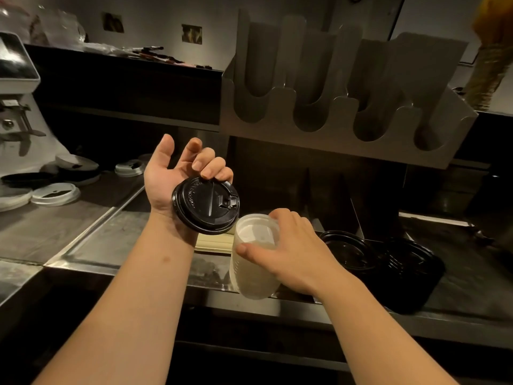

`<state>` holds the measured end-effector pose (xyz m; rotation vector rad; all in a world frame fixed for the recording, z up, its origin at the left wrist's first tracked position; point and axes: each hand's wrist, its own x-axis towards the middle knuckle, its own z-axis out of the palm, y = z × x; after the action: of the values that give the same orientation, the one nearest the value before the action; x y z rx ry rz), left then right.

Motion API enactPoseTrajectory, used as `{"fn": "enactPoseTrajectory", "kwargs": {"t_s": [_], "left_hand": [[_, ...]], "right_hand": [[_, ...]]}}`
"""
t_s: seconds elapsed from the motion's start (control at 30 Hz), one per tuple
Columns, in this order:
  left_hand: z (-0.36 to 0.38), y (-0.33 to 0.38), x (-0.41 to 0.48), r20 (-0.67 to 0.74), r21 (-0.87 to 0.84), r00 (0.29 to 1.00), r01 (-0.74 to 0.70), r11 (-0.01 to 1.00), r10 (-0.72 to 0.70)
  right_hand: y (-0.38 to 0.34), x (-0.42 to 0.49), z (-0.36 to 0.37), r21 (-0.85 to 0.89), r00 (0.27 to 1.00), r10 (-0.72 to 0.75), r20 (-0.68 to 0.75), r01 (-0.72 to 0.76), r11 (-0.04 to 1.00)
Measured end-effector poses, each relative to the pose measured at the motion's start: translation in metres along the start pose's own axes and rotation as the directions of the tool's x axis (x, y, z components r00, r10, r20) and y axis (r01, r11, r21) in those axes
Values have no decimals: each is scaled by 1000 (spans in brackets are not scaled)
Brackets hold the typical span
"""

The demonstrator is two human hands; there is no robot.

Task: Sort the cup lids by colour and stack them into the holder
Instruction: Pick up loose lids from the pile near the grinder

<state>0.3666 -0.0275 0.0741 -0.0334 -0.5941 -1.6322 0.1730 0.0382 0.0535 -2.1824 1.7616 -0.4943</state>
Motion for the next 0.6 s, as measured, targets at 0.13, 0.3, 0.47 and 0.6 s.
{"fn": "enactPoseTrajectory", "kwargs": {"t_s": [0.13, 0.3, 0.47, 0.6], "left_hand": [[8, -5, -2, 77, -46, 997, 17, 999, -13], [32, -16, -4, 129, -122, 990, 66, 990, -50], [73, -49, -7, 5, -168, 986, 163, 972, -165], [110, -99, -11, -302, -142, 919, 220, 965, -255]], "right_hand": [[-2, 1, -1, -52, 999, -3, -34, 2, 999], [1, -12, -7, -67, 991, -80, -106, 73, 995], [18, -24, -19, -56, 596, -393, -700, 504, 862], [47, -34, -45, -61, 402, -381, -833, 617, 784]]}}
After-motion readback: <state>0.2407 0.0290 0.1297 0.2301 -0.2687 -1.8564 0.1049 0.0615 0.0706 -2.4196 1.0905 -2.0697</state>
